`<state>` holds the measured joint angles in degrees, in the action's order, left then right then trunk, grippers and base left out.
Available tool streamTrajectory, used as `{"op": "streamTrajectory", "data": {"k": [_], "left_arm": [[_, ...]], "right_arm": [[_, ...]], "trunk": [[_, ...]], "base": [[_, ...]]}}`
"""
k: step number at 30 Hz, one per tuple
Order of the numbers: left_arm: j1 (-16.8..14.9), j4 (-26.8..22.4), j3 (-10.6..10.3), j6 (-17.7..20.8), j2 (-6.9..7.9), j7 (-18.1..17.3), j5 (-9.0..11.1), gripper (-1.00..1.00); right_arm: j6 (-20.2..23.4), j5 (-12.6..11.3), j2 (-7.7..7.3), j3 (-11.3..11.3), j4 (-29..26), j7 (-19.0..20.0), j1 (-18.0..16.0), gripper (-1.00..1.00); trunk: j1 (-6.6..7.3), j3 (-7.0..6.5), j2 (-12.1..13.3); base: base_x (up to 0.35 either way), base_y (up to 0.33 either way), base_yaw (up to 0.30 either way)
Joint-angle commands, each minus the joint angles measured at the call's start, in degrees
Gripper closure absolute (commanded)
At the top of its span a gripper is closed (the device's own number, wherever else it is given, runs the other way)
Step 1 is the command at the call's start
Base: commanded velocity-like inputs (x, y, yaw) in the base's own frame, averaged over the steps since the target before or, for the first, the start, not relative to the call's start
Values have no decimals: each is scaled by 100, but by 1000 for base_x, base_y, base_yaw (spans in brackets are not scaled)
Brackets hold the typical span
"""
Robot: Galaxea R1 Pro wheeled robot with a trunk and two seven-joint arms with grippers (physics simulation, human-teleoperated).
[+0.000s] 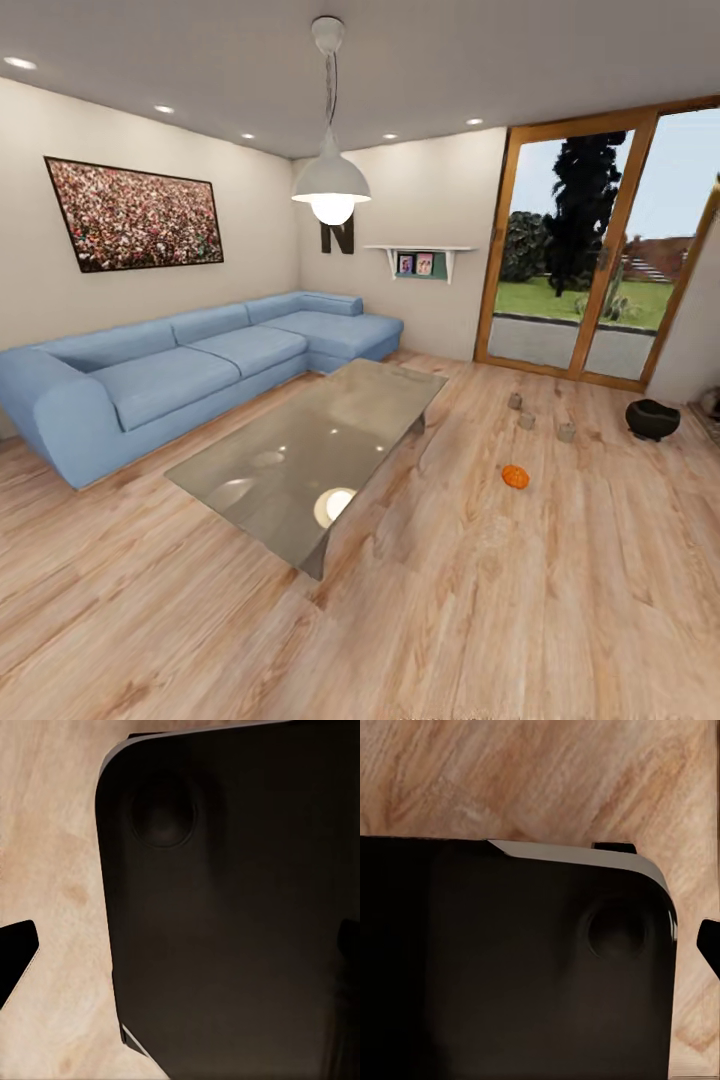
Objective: Place each of the two pumpkins and all three candles from the living room inside a cabinet in the living room (use any cabinet), then make sure every cabinet is closed, and position the cauldron so it is next to a table in the living room.
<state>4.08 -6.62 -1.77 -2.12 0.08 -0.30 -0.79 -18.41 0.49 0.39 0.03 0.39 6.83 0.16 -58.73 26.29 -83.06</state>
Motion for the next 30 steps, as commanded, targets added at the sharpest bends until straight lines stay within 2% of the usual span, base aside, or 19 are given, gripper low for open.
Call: {"op": "streamTrajectory", "data": {"k": [1, 30], "left_arm": [[5, -12, -16, -8, 1, -3, -9, -100], [5, -12, -16, -8, 1, -3, -9, -100]], "right_arm": [[-22, 4, -1, -3, 4, 12, -1, -100], [-22, 4, 4, 6, 1, 12, -7, -100]], "trunk": [[0, 3, -2], [0, 3, -2]], "base": [[0, 0, -297], [0, 0, -297]]}}
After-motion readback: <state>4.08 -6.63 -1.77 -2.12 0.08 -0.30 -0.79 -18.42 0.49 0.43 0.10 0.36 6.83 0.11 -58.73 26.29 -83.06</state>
